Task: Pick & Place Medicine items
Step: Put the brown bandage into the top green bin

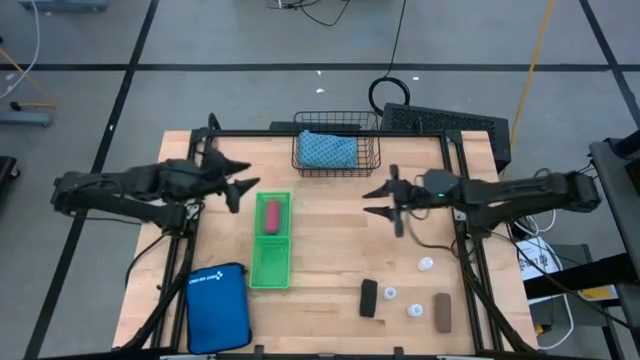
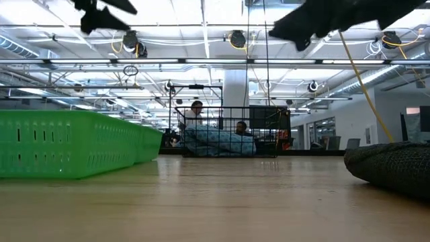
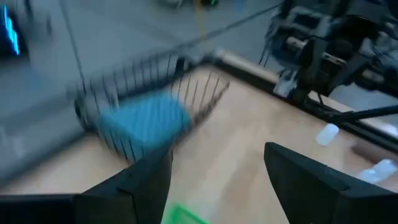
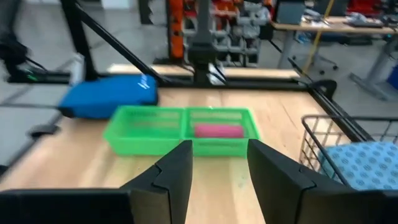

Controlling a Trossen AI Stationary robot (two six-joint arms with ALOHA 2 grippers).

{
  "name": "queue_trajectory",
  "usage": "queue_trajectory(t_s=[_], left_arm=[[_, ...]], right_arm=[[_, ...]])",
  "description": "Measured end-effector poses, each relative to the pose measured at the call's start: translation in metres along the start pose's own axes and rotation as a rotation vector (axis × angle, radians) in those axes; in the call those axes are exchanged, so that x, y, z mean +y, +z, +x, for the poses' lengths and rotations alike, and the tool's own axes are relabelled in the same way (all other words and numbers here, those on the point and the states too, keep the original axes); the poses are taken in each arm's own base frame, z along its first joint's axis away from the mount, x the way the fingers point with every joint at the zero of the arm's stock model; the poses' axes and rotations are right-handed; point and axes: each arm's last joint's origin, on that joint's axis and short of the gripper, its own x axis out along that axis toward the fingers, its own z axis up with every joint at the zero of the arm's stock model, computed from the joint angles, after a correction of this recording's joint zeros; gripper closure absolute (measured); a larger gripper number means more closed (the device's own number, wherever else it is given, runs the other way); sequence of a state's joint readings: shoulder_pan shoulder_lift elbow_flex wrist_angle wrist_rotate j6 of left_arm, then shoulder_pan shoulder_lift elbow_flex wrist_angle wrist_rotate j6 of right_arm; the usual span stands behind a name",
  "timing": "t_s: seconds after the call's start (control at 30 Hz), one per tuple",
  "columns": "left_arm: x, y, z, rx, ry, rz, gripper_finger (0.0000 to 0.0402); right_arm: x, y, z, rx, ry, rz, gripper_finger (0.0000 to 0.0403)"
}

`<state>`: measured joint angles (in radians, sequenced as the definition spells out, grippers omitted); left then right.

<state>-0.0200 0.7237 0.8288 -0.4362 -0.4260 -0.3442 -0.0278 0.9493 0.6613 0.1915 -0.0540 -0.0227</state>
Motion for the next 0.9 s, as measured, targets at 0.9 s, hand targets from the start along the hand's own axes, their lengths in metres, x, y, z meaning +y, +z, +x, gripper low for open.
queue_trajectory(t_s=[0.9], left_arm=[[0.008, 0.014, -0.022, -0.156, 0.051, 0.326, 0.0140]], right_arm=[[0.036, 0.054, -0.080, -0.482, 0.210, -0.057, 0.0261]])
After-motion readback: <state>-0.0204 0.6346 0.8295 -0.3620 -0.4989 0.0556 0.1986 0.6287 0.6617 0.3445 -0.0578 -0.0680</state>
